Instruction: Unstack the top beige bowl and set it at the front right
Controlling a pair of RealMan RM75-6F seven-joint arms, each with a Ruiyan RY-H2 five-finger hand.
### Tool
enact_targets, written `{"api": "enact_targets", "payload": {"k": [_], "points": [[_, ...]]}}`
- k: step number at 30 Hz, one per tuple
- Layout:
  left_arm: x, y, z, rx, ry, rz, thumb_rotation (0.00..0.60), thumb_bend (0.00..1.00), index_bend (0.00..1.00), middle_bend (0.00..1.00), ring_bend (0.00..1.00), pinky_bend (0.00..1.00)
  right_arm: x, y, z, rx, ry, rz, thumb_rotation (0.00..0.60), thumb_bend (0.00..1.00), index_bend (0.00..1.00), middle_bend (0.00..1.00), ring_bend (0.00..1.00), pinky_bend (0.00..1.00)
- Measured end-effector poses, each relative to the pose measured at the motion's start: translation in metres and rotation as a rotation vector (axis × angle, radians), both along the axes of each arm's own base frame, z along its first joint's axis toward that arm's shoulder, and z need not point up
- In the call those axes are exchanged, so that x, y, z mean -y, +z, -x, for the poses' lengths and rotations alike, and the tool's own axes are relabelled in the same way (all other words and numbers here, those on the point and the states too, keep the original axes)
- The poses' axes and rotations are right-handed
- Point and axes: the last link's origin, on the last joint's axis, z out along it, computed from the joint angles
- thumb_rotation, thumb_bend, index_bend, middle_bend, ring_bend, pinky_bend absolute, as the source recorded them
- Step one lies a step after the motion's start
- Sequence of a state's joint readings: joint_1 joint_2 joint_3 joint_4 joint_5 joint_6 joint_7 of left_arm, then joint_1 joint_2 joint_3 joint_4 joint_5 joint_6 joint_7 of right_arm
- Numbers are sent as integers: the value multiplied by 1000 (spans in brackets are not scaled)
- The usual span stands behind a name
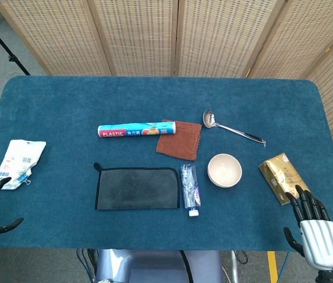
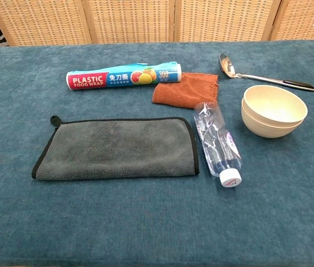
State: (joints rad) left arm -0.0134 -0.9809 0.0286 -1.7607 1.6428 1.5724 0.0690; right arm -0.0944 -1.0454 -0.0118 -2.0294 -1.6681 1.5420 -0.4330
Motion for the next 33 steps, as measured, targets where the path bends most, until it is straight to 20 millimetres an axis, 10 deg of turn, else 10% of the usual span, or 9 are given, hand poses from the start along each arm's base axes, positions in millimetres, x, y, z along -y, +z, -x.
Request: {"api": "enact_targets", "payload": {"k": [18, 33], "points": [[0, 2, 0, 22, 0, 2, 432, 0, 168, 0, 0, 0, 87, -52, -18, -19, 53, -136, 600, 363, 146, 10, 0, 132], [0, 10, -2, 54, -12, -21, 433, 0, 168, 0, 0, 0, 103, -91, -17, -50, 63, -185, 600, 363, 297, 96, 24, 132]]}}
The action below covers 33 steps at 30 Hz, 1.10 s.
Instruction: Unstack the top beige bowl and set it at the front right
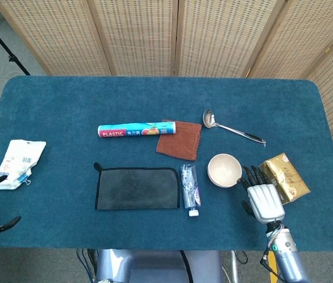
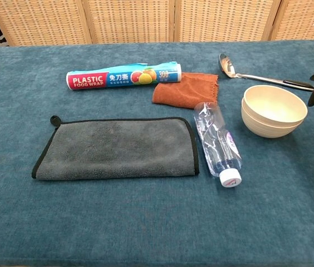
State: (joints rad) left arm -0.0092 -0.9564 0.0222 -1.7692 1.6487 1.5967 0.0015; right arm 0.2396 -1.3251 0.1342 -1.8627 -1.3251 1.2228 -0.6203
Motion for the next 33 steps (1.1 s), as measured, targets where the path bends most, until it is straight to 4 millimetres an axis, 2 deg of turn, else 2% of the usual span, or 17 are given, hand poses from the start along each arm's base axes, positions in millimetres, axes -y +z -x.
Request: {"api": "enact_targets", "payload": {"k": [6, 17, 33], "points": [[1, 0, -1, 4, -3, 5, 432, 0, 168, 0, 0, 0, 4, -11, -5, -5, 30, -2, 600, 363, 297, 96, 24, 132], [3, -1, -2, 2, -7, 12, 433, 0, 168, 0, 0, 0, 14, -19, -12, 19, 52, 45, 600, 363, 297, 96, 23, 133], [4, -3, -2, 2, -12, 17, 432, 0, 168, 0, 0, 0, 21, -34, 0, 39, 5, 55, 600, 363, 297, 96, 23, 133]]}}
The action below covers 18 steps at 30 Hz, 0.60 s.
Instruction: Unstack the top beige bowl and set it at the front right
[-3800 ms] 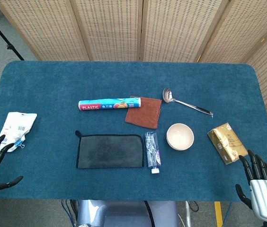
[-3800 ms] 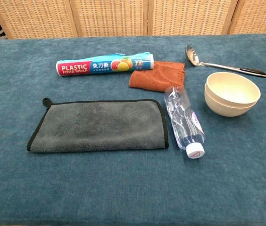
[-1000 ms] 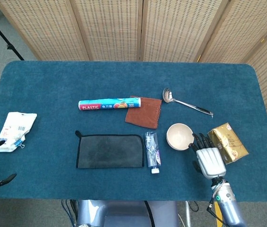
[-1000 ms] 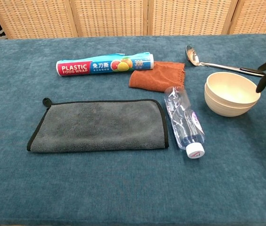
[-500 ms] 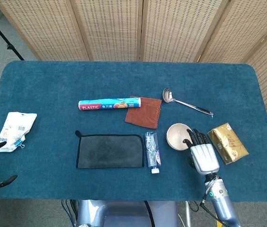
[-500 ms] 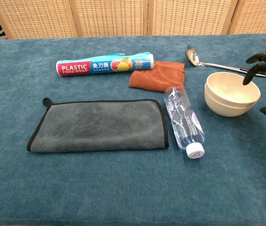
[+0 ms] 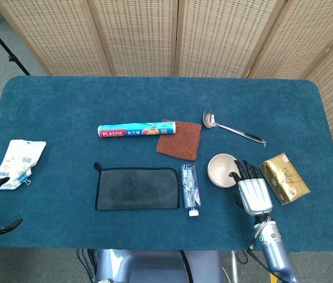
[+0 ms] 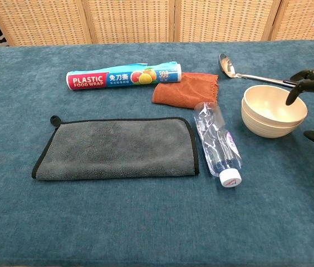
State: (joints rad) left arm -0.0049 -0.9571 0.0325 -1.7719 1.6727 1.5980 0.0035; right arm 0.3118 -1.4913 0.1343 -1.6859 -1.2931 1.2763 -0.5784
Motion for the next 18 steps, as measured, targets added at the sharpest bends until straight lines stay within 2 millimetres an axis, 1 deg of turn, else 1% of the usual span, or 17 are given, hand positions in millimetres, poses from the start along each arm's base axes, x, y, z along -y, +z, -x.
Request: {"api": "enact_targets", "payload": {"k": [5, 9, 18], "points": [[0, 0, 1, 0, 3, 1, 433, 0, 168, 0, 0, 0, 2, -4, 5, 1, -15, -2, 600, 363, 298, 96, 23, 133], [0, -2, 1, -3, 4, 9, 432, 0, 168, 0, 0, 0, 3, -7, 9, 0, -22, 0, 600, 363, 317, 100, 23, 133], [1, -3, 0, -2, 3, 13, 433, 0, 168, 0, 0, 0, 7, -11, 10, 17, -29, 12, 600, 363, 317, 102, 23, 133]]}}
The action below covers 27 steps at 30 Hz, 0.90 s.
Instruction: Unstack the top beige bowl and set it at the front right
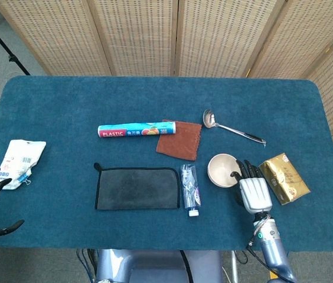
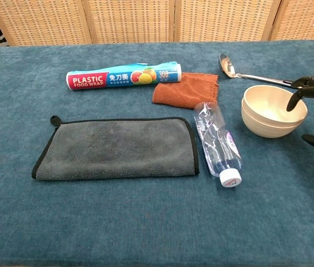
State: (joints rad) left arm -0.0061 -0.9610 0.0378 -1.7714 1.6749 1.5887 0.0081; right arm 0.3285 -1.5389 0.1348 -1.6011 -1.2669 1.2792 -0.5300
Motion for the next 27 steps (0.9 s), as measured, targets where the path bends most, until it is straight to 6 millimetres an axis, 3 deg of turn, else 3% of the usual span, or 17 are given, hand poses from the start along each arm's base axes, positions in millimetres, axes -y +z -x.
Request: {"api": "enact_targets", "payload": {"k": [27], "points": [[2, -1, 0, 3, 0, 12, 432, 0, 168, 0, 0, 0, 11, -7, -3, 11, 7, 38, 600, 363, 358, 122, 33, 166]]}}
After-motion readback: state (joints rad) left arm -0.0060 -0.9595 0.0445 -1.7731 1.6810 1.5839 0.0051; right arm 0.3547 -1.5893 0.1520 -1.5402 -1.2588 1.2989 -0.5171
